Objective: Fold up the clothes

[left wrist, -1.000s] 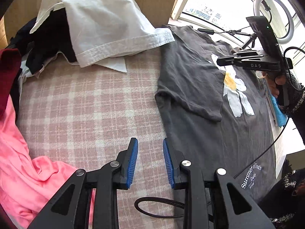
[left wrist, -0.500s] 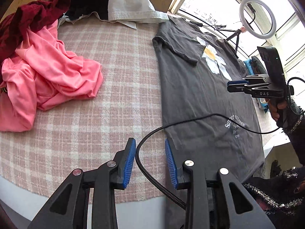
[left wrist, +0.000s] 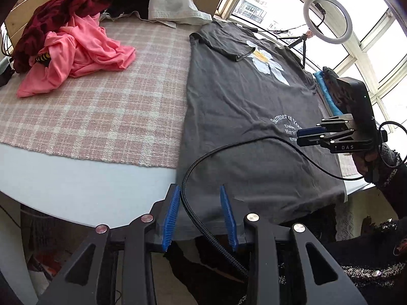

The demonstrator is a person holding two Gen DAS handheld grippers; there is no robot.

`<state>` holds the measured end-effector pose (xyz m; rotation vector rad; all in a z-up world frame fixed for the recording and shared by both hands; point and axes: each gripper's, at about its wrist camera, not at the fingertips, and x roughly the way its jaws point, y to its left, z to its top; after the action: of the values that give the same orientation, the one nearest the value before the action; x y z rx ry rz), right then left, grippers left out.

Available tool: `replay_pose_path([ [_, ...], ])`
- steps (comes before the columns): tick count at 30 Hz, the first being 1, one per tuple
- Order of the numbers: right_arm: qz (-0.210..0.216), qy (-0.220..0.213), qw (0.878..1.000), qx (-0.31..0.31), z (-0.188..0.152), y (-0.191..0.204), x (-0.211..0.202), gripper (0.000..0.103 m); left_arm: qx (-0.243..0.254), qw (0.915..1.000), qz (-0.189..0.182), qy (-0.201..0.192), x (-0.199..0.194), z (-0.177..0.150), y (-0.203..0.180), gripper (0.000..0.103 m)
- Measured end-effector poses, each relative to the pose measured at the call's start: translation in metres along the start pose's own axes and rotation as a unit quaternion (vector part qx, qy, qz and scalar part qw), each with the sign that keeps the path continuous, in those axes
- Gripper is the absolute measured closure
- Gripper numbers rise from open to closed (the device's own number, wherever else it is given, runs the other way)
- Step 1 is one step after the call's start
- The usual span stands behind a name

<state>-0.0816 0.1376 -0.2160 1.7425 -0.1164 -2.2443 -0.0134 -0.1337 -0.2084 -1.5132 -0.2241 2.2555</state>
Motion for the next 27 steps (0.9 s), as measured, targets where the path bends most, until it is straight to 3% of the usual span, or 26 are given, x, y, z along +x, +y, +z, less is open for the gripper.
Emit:
replay_pose_path([
  [2,-0.008,-0.002,1.0,0.002,-0.031,-0.005,-0.013,0.077,0.006,0.9996,-0.028,0.002,0.012,-0.004,-0.026,0.073],
  [4,-0.016,-0.005,1.0,0.006,-0.062,-0.01,-0.027,0.077,0.024,0.999,-0.034,0.012,0.027,-0.009,-0.054,0.073],
  [12,-0.02,-0.033,0.992,0.12,-0.187,-0.062,-0.068,0.077,0.103,0.9901,-0.072,0.063,0.074,-0.017,-0.134,0.073],
  [16,-0.029,-0.029,0.993,0.114,-0.204,-0.062,-0.059,0.077,0.127,0.9845,-0.054,0.108,0.093,-0.025,-0.144,0.073],
  [19,-0.051,-0.003,0.996,0.078,-0.213,-0.054,-0.055,0.077,0.156,0.9775,-0.042,0.136,0.083,-0.051,-0.146,0.073],
  [21,-0.051,-0.003,0.996,0.072,-0.217,-0.055,-0.061,0.077,0.147,0.9771,-0.017,0.153,0.074,-0.061,-0.143,0.073],
  [27,0.015,-0.079,0.992,0.097,-0.192,-0.067,-0.101,0.077,0.115,0.9896,-0.032,0.081,0.042,-0.035,-0.157,0.073],
])
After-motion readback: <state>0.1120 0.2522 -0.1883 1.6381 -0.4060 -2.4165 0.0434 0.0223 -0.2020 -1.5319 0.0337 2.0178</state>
